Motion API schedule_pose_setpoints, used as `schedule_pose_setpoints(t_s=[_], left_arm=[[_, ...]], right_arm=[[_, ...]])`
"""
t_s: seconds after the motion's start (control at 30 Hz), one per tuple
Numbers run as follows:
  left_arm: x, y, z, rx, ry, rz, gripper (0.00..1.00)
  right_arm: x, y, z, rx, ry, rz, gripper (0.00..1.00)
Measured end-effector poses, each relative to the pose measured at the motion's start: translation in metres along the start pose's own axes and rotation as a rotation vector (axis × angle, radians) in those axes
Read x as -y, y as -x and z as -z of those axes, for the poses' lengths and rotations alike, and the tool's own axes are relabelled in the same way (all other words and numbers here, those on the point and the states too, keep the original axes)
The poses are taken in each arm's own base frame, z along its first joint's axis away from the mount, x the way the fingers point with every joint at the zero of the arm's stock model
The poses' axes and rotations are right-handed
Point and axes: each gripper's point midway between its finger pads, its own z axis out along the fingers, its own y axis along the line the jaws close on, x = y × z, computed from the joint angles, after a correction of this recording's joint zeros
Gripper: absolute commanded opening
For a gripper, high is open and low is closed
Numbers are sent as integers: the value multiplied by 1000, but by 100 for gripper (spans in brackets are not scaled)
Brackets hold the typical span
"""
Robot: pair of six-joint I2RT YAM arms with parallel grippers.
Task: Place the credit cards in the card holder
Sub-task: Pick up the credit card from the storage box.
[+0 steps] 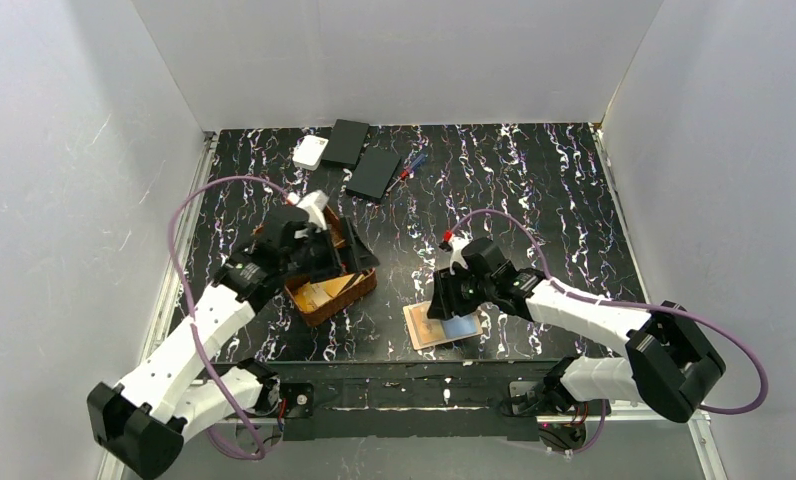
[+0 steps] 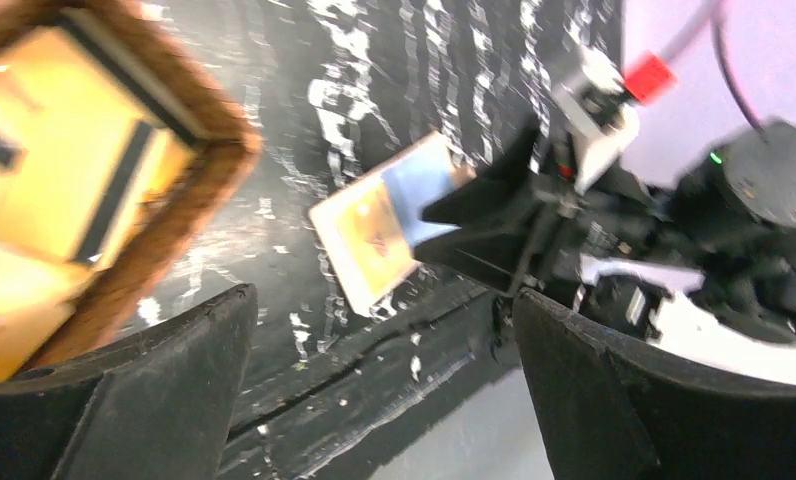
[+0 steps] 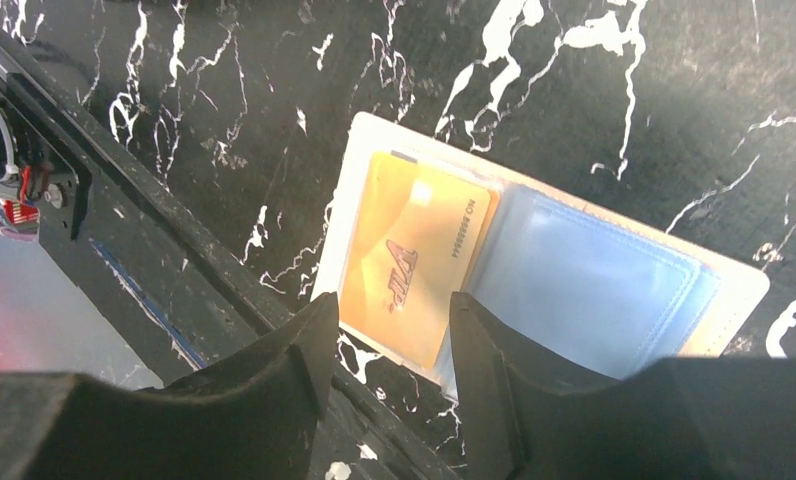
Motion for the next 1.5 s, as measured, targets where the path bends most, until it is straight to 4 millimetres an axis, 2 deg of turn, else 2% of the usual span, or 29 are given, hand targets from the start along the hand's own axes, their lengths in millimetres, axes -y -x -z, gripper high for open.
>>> schedule_pose_setpoints(t_s=[0.07,0.2,0.33,0.47,0.63,0.87,1.17,1.5], left_arm=[[-21,14,12,72,78,50,98],[-62,19,16,148,232,154,91],[-99,11,2,173,361,254,86],[-121,9,-22,151,444,328,68],[-134,11,-49,142,470,369,48],[-146,10,-65,136,499,379,37],[-167,3,-76,115,580,385,32],[-170,11,-85,140,578,376,29]], right_arm=[[-1,4,0,-1,0,9,54],[-7,18,-4,2,3,18,54],[-11,29,-9,0,9,21,53],[-10,27,-9,-15,3,20,52],[-7,21,-8,-36,-10,15,51],[-9,23,-4,-25,-11,14,50],[-9,22,-3,-29,-13,5,49],[-8,20,-2,-35,-17,2,48]])
